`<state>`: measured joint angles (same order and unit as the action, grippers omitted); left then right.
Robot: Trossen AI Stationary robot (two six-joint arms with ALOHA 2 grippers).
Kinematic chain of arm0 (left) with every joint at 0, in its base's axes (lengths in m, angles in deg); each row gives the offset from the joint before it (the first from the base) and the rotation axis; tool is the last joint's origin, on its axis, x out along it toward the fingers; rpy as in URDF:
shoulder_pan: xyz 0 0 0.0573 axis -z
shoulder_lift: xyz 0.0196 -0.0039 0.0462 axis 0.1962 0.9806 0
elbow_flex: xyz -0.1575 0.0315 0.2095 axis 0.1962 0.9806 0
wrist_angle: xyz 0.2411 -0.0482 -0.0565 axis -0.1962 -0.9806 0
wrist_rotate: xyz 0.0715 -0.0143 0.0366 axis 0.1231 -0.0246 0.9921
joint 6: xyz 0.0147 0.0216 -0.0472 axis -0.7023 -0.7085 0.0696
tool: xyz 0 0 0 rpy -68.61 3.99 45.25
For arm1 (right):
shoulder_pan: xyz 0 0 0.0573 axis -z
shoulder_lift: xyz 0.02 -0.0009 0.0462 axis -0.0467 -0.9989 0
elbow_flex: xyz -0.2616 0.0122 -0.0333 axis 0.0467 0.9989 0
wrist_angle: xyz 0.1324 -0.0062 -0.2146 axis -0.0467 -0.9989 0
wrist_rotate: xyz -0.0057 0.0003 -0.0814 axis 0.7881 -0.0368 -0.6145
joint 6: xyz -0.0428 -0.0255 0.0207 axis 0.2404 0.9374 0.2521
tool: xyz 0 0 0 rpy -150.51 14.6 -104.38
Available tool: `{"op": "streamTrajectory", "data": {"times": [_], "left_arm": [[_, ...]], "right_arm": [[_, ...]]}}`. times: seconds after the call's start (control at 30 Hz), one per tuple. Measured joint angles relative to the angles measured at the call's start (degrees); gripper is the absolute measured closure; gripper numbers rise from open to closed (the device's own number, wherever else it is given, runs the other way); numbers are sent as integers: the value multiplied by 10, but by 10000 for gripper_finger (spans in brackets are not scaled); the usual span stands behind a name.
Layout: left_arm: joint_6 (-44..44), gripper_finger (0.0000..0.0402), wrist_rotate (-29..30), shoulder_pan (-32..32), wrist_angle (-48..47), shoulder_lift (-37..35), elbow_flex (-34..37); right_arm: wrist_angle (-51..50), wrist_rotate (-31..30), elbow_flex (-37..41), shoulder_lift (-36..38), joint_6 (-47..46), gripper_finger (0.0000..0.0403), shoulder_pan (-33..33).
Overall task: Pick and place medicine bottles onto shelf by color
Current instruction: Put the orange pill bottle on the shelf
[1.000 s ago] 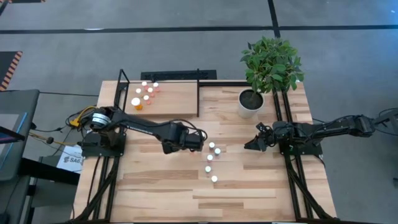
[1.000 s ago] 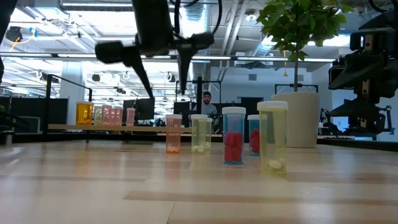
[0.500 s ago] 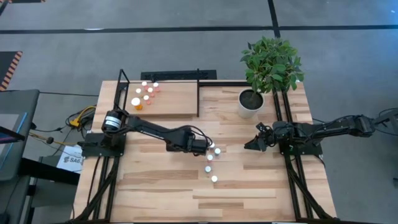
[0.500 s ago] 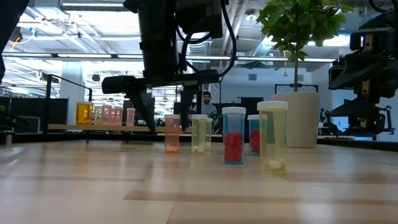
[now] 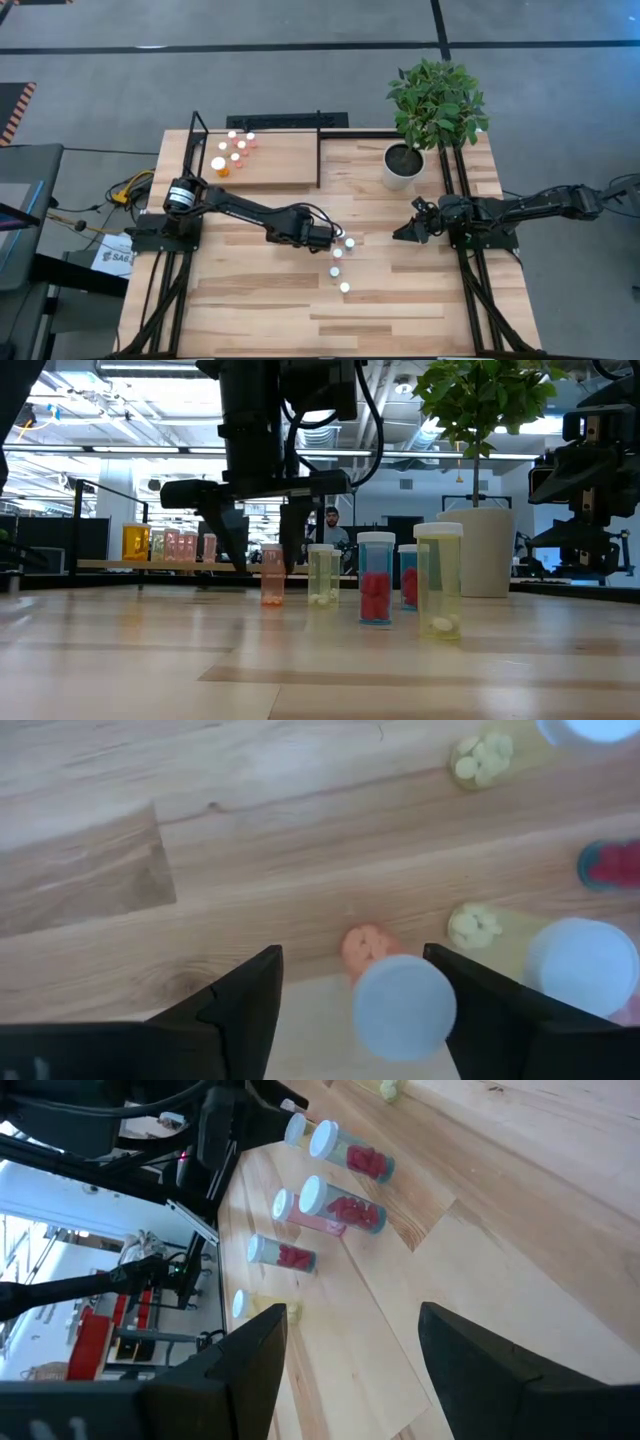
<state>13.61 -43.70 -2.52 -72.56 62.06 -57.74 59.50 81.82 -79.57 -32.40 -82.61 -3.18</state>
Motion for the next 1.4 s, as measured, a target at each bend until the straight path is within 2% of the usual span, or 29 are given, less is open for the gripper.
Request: {"op": "streamTrajectory", "data": {"times": [0.4, 0.97, 1.23, 1.4], "left_arm": [[-5, 260, 6, 5, 0, 0, 0], [17, 296, 13, -8, -2, 0, 0], [31, 298, 16, -16, -2, -1, 0], [20, 298, 17, -30, -39, -2, -34]], "right_arm": [[0, 0, 0, 0, 0, 153, 0], [0, 0, 0, 0, 0, 153, 0], [0, 0, 0, 0, 0, 153, 0], [0, 0, 0, 0, 0, 153, 0]]}}
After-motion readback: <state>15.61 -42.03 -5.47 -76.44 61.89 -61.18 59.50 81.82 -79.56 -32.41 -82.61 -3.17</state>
